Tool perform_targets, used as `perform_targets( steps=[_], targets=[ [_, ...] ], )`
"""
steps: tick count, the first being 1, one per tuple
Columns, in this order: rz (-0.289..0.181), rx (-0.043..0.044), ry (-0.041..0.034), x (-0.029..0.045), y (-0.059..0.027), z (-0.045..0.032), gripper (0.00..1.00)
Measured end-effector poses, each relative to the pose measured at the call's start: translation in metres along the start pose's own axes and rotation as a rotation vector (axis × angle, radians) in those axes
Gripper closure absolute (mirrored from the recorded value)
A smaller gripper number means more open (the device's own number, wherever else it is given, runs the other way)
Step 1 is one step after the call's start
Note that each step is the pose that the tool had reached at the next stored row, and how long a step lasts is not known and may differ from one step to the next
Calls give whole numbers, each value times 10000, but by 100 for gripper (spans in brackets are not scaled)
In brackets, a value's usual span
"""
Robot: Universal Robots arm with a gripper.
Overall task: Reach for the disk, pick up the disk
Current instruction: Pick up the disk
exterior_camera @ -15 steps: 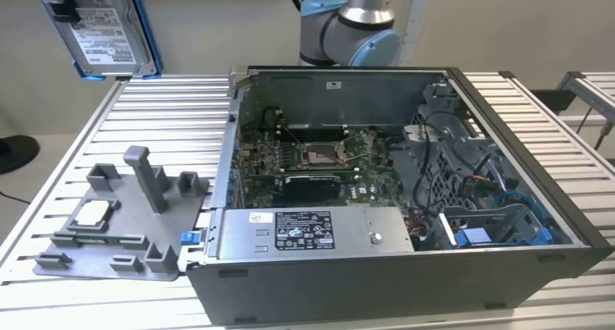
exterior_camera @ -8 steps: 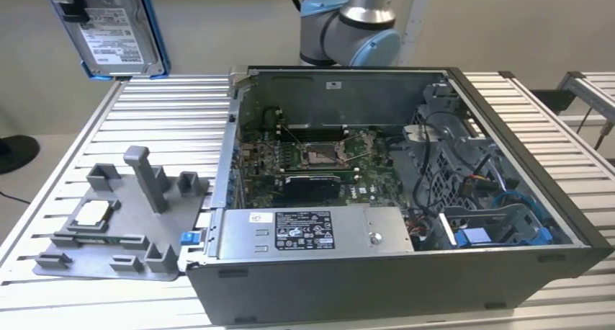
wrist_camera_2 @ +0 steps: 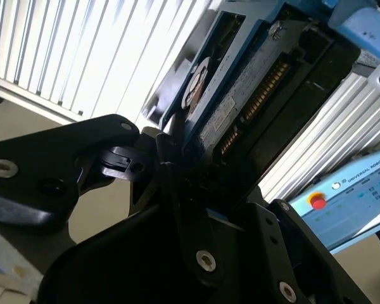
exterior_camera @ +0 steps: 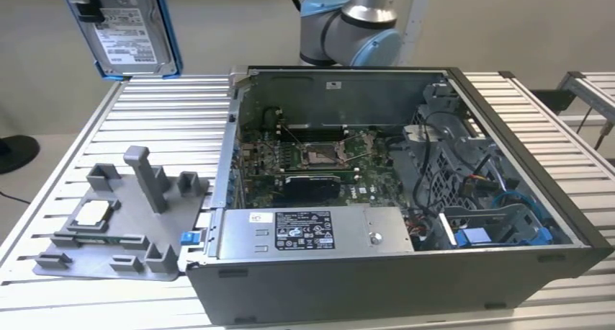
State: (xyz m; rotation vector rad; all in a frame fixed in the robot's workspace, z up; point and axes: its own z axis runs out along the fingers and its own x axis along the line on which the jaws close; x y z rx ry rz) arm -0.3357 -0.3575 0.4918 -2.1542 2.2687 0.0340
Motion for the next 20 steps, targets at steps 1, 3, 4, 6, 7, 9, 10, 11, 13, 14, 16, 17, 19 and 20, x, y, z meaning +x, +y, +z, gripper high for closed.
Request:
perform_targets(
  steps=[1,3,4,6,7,9,10,11,13,14,16,17,19,20],
  targets=[
    [0,0,0,-2,-37,0,100],
    [1,0,0,-6,-104,-1,100],
    [1,-1,0,-7,-138,-1,100],
    [0,-1,0,-11,-209,-1,100],
    [0,-1,0,-13,-243,-1,100],
    [0,-1,0,-16,-310,-2,100],
    [1,-1,0,-18,-343,-2,100],
    [1,0,-1,-20,-376,-2,100],
    [0,-1,0,-23,-442,-3,100],
    [0,-1,0,-25,-474,-3,100],
    [0,-1,0,-28,-540,-3,100],
    [0,-1,0,-30,-573,-3,100],
    [1,-1,0,-33,-637,-4,100],
    [1,-1,0,-35,-670,-4,100]
  ],
)
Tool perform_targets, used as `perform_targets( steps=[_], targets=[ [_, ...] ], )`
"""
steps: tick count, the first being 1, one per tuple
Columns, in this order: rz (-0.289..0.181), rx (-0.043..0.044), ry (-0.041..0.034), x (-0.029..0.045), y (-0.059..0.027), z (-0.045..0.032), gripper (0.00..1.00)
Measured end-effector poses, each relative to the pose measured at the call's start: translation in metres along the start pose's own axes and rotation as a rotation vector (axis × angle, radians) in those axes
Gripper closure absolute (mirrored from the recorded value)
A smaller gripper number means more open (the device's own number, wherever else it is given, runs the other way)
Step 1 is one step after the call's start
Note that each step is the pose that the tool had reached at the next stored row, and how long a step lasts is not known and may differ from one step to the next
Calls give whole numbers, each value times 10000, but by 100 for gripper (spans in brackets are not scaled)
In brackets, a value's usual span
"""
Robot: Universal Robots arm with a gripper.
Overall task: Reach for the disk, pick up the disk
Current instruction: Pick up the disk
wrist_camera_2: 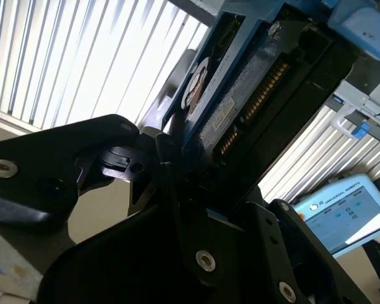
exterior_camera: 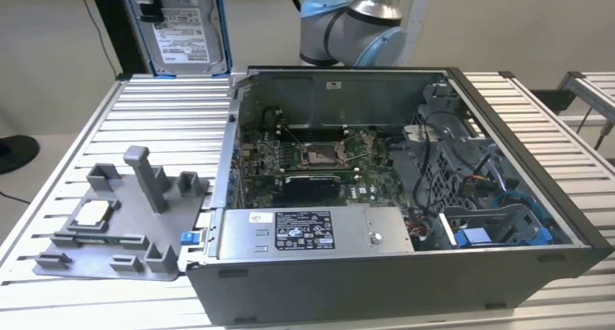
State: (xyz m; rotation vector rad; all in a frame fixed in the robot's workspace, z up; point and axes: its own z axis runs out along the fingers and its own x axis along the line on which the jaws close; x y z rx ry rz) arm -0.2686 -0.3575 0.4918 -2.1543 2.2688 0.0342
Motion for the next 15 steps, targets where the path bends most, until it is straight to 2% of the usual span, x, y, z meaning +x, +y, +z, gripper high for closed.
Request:
perform_targets(
  steps=[15],
  targets=[
    [-1,-1,-1,-26,-500,-3,100]
  ],
)
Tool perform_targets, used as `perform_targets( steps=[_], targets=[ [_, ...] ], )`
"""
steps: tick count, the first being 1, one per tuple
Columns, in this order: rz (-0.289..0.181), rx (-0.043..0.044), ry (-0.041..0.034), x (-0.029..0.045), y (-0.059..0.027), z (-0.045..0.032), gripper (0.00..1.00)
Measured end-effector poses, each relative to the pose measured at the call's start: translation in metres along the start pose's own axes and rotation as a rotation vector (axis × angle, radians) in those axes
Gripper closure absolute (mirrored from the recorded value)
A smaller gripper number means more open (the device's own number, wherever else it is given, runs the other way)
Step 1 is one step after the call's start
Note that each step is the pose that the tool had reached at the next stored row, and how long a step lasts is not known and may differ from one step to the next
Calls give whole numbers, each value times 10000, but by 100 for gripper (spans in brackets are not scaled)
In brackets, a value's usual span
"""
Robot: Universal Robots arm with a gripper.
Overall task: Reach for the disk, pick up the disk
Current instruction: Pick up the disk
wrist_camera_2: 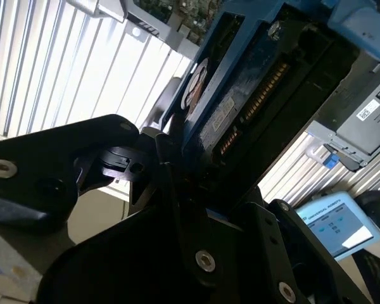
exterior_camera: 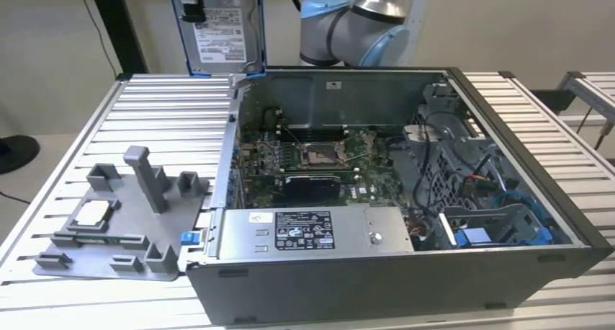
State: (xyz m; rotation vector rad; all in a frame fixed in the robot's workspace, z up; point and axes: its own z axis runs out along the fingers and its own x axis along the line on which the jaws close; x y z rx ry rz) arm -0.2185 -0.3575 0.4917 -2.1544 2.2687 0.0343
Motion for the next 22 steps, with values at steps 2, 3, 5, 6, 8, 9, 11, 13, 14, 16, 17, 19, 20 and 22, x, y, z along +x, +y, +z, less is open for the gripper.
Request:
perform_targets(
  steps=[2,3,5,6,8,9,11,13,14,16,17,19,20,22],
  targets=[
    [2,-1,1,-4,-65,-1,100],
    [2,-1,1,-5,-98,-1,100],
    [1,-1,0,-8,-160,-1,100],
    [0,-1,1,-10,-191,-1,100],
    [2,-1,1,-14,-257,-2,100],
    [2,-1,1,-15,-287,-2,100],
    [0,-1,1,-18,-352,-2,100],
    [2,-1,0,-21,-410,-2,100],
    [2,-1,1,-23,-441,-3,100],
    [1,-2,1,-26,-501,-4,100],
    [0,-1,1,-27,-530,-3,100],
    [2,-1,1,-31,-590,-4,100],
    [1,-1,1,-32,-620,-4,100],
    [0,-2,1,-35,-681,-4,100]
  ],
)
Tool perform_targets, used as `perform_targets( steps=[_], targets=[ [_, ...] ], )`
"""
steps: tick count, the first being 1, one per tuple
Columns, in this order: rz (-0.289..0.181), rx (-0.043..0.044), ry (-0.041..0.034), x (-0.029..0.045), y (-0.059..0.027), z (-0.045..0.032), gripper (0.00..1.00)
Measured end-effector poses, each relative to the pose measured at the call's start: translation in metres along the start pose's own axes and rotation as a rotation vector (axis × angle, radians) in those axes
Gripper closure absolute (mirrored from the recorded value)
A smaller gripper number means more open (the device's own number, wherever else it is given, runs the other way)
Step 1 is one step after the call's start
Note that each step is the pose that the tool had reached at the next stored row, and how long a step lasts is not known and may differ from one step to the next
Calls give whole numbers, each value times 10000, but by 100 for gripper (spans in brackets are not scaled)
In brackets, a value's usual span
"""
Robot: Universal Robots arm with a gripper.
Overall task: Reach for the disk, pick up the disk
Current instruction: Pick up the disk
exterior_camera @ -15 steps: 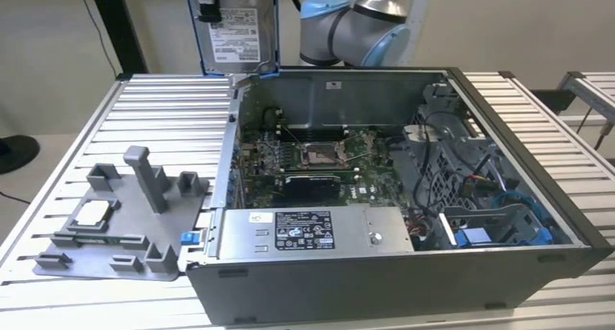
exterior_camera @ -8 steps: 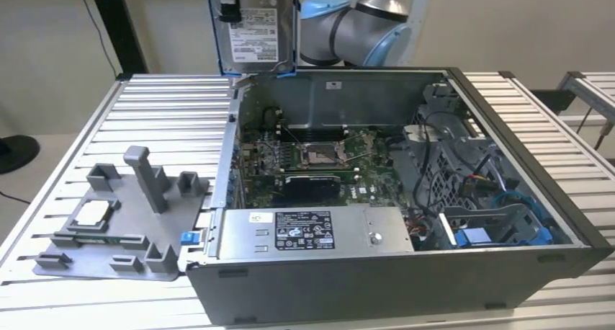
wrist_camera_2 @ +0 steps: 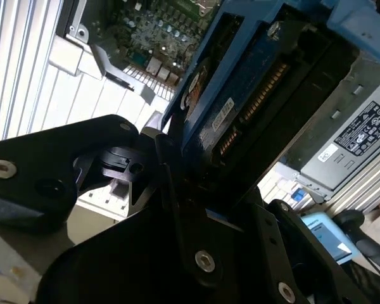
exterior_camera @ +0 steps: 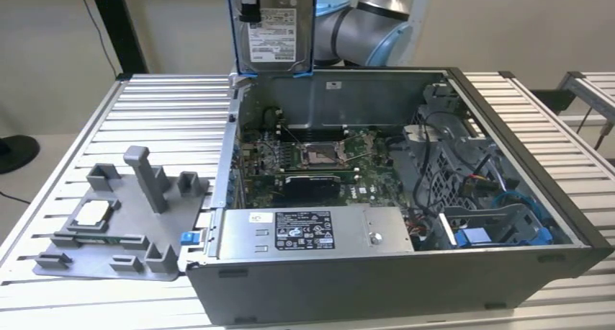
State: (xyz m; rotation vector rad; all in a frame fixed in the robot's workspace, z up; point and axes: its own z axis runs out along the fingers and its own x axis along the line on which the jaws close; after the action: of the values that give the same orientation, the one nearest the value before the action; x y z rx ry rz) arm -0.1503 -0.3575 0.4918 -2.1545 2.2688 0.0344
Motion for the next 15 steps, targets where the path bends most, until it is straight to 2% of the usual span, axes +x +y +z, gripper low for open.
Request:
perform_targets(
  steps=[15],
  targets=[
    [2,-2,0,-26,-499,-2,100]
  ],
)
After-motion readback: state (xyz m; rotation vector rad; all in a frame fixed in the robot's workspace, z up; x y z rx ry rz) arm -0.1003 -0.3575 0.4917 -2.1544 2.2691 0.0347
